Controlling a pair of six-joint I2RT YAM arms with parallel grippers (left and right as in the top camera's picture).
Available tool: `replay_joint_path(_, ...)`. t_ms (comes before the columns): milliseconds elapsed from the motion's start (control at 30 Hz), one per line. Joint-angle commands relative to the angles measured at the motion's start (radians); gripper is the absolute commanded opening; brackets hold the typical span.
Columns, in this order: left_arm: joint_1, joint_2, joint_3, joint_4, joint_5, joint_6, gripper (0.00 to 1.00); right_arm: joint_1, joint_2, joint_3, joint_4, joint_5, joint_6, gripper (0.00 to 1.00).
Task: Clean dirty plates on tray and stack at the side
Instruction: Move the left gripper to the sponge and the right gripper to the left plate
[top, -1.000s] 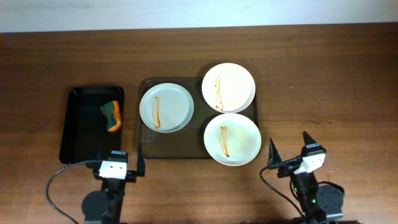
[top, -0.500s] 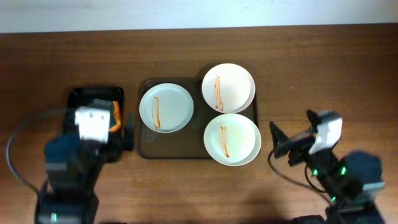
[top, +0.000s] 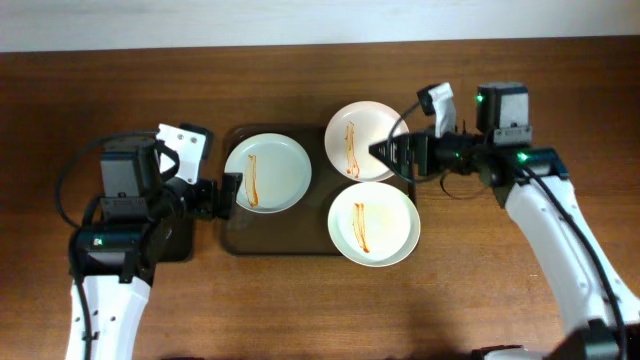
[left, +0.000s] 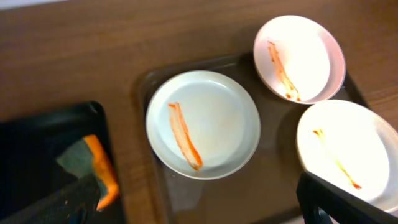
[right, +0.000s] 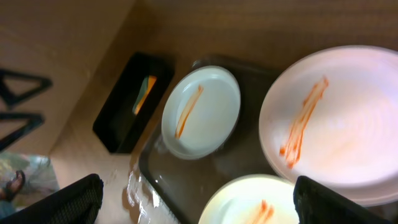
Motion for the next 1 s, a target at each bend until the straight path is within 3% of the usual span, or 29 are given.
replay_joint_path(0,0.008,0.057,0.104,-0.109,-0.027,-0.117,1.0,0.072,0.051,0.035,0.005,0.171,0.121,0.98)
replay_joint_path(100,0.018,0.214,0.327,-0.317,-0.18,-0.188,1.0,0.163,0.054,0.054,-0.002,0.387,0.192,0.98)
replay_joint_path(200,0.093,0.458,0.637,-0.538,-0.192,-0.196,1.0,0.276,0.104,0.101,-0.026,0.547,0.261,0.98)
replay_joint_path(267,0.146,0.541,0.732,-0.571,-0.198,-0.207,1.0,0.324,0.164,0.14,-0.024,0.603,0.315,0.91)
replay_joint_path(367,0.212,0.591,0.749,-0.518,-0.198,-0.222,1.0,0.381,0.269,0.217,0.007,0.696,0.397,0.63)
replay_joint_path(533,0.232,0.641,0.748,-0.444,-0.198,-0.222,1.0,0.507,0.387,0.216,0.183,0.858,0.398,0.43)
replay_joint_path(633,0.233,0.681,0.748,-0.443,-0.197,-0.222,1.0,0.526,0.469,0.216,0.2,0.871,0.443,0.36)
replay_joint_path(900,0.234,0.723,0.748,-0.452,-0.198,-0.222,1.0,0.523,0.593,0.216,0.211,0.87,0.443,0.34)
replay_joint_path(967,0.233,0.731,0.748,-0.453,-0.197,-0.222,1.0,0.523,0.614,0.216,0.219,0.848,0.443,0.29)
